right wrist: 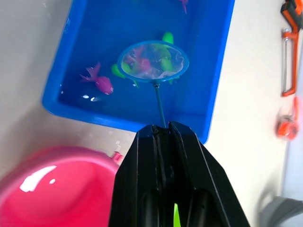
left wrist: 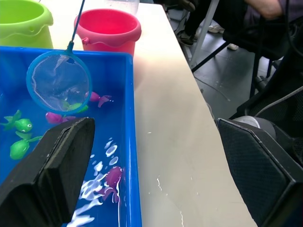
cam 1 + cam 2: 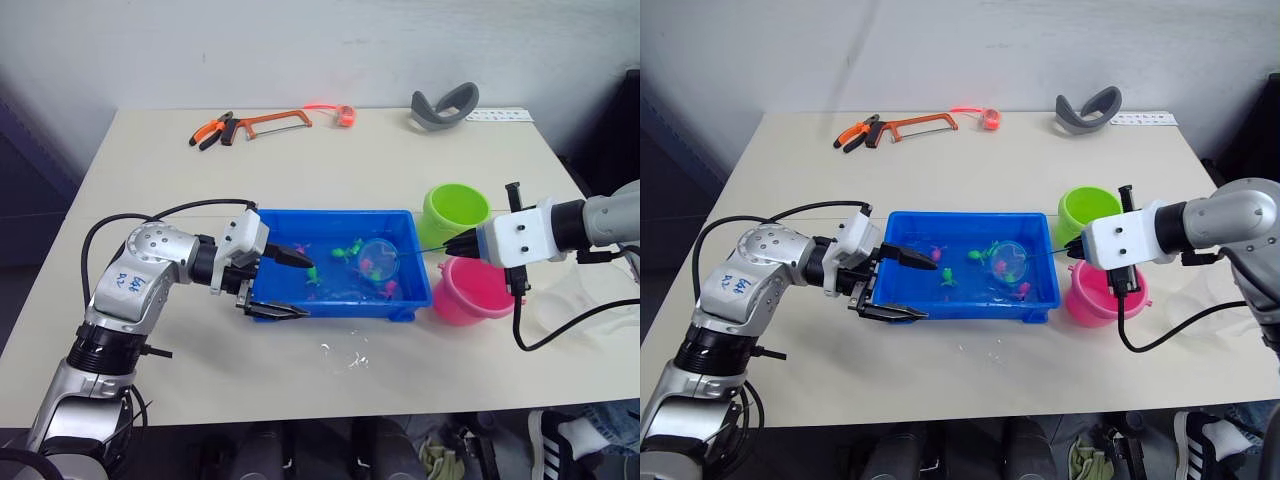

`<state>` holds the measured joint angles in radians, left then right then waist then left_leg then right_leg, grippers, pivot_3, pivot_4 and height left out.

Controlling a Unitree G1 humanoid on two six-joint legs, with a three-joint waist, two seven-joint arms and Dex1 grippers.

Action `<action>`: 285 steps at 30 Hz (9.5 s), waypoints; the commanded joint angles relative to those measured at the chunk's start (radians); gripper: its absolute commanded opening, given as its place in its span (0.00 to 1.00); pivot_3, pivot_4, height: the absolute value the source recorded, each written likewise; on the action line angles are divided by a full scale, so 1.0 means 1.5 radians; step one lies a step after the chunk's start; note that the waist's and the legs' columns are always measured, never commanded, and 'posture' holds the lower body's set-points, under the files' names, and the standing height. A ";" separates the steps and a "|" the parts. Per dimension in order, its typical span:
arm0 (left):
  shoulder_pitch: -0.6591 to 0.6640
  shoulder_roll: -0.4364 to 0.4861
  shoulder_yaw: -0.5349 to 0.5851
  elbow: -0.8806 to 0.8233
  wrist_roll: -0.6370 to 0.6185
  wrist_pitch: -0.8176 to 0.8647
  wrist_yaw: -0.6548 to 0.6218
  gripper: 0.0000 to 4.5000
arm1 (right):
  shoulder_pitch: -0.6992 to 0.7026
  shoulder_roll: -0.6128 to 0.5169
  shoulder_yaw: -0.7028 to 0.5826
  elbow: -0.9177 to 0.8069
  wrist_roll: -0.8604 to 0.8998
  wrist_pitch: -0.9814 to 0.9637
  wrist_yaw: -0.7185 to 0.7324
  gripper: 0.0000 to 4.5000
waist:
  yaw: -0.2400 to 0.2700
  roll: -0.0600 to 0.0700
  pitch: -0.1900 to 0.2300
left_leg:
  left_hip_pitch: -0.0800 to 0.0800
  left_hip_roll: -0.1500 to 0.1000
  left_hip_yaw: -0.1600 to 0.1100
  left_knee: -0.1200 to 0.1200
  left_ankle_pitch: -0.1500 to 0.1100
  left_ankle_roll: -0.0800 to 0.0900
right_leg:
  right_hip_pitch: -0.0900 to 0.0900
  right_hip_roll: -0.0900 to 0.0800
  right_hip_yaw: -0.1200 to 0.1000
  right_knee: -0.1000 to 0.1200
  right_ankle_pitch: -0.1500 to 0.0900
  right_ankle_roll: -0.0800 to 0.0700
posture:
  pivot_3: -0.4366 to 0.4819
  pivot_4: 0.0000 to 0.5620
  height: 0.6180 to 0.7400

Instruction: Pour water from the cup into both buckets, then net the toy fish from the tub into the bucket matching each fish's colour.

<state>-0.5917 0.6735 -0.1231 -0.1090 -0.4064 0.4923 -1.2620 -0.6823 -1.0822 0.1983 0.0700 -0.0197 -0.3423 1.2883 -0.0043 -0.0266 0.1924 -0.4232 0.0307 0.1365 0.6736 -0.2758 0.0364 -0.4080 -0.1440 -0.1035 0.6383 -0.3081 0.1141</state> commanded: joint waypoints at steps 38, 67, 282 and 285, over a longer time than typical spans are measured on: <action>-0.032 -0.018 -0.017 0.006 -0.002 -0.017 0.005 0.99 | 0.170 -0.033 -0.115 -0.133 0.234 0.313 -0.007 0.00 | 0.002 0.000 0.000 | 0.000 0.000 -0.002 0.005 -0.001 0.001 | 0.002 -0.002 -0.001 0.003 0.000 0.000 | 0.48 0.27 1.00; -0.175 -0.161 -0.058 0.193 -0.009 -0.070 -0.060 0.99 | 0.647 0.137 -0.850 -0.549 0.517 0.878 -0.270 0.00 | 0.022 0.002 -0.001 | 0.000 -0.001 -0.009 0.004 -0.004 0.004 | 0.011 -0.001 -0.007 -0.008 0.003 0.004 | 0.48 0.27 1.00; -0.083 0.113 -0.013 0.309 0.163 -0.197 -0.110 0.99 | 0.129 0.223 -0.016 -0.213 -0.023 0.316 -0.228 0.00 | -0.001 0.008 0.000 | 0.000 -0.001 -0.003 0.004 -0.004 0.005 | 0.008 -0.001 -0.003 -0.007 0.005 0.006 | 0.48 0.27 1.00; -0.085 0.113 -0.015 0.311 0.165 -0.197 -0.114 0.99 | 0.112 0.251 -0.003 -0.241 0.003 0.352 -0.220 0.00 | -0.003 0.008 0.000 | 0.000 -0.001 -0.003 0.004 -0.004 0.005 | 0.008 -0.001 -0.003 -0.007 0.005 0.006 | 0.48 0.27 1.00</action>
<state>-0.7008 0.8286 -0.1699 0.3701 -0.1499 0.1974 -1.4219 -0.4978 -0.7190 0.2051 -0.2345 -0.0454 0.1687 0.9557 -0.0087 -0.0144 0.1929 -0.4239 0.0293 0.1328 0.6798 -0.2821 0.0438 -0.3967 -0.1450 -0.1081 0.6286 -0.3009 0.1225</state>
